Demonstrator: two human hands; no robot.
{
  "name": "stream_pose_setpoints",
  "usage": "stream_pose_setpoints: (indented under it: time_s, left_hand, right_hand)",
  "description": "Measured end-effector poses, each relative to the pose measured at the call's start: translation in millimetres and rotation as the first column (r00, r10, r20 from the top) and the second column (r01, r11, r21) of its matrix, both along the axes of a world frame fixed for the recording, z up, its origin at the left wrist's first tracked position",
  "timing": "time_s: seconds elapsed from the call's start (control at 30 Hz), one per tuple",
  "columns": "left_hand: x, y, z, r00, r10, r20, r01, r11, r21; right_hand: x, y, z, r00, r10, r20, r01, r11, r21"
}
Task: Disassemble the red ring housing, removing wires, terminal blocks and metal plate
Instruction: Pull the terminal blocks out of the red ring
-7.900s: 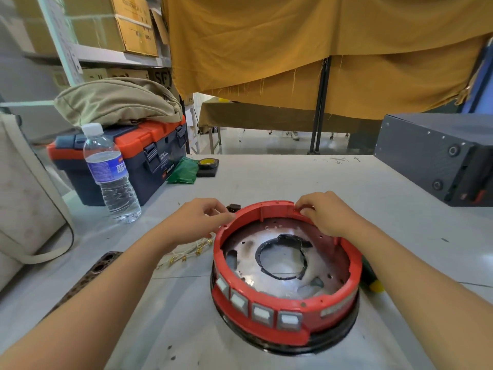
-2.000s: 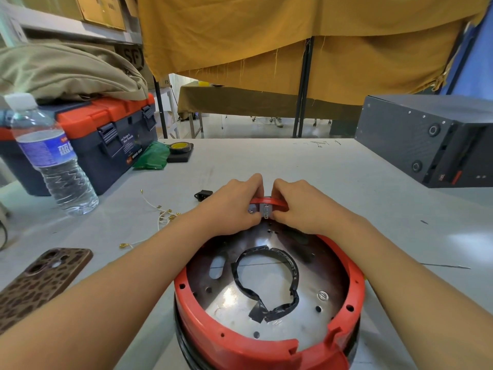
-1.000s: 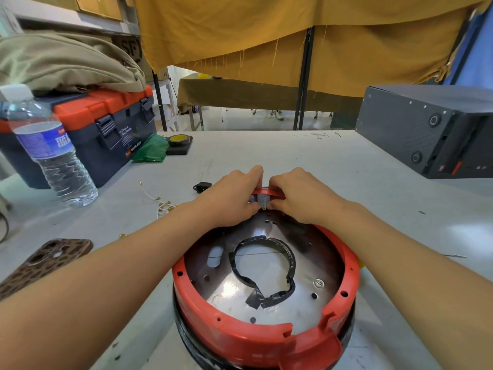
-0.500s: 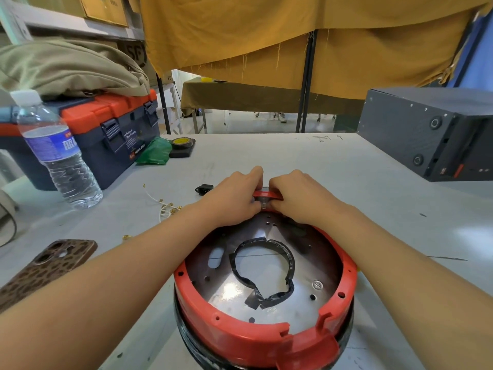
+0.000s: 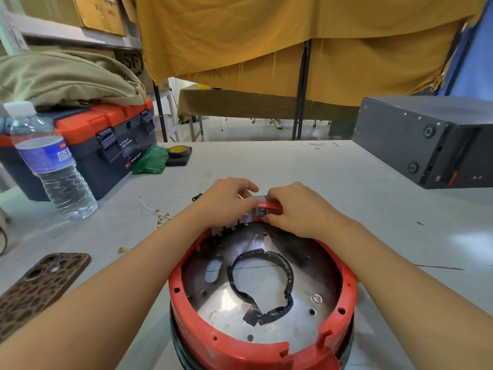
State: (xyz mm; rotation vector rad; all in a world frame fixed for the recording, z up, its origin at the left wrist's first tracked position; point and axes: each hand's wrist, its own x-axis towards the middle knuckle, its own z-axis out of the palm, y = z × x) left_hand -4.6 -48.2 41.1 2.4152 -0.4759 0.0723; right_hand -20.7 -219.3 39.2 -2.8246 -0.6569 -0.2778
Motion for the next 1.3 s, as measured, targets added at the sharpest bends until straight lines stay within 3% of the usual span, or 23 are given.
stream_pose_setpoints:
  time_s: [0.5, 0.83, 1.17, 1.3]
  left_hand:
    - [4.0, -0.6, 0.3, 0.974, 0.08, -0.213, -0.147, 0.935, -0.322]
    - [4.5, 7.2, -0.9, 0.983, 0.152, -0.106, -0.183, 0.89, -0.417]
    - [17.6, 50.1, 5.1, 0.981, 0.183, -0.064, -0.194, 0.937, -0.292]
    - [29.3, 61.8, -1.8, 0.978, 0.207, -0.021, -0.207, 0.962, -0.177]
  right_hand:
    - [-0.3, -0.1, 0.2, 0.995, 0.061, -0.074, -0.054, 0.995, 0.089]
    - [2.4, 1.8, -0.9, 0.991, 0.039, -0.126, -0.034, 0.999, 0.043]
    - [3.1, -1.4, 3.9, 0.982, 0.061, -0.177, -0.046, 0.995, 0.088]
    - [4.2, -2.2, 4.2, 0.98, 0.06, -0.187, -0.045, 0.995, 0.083]
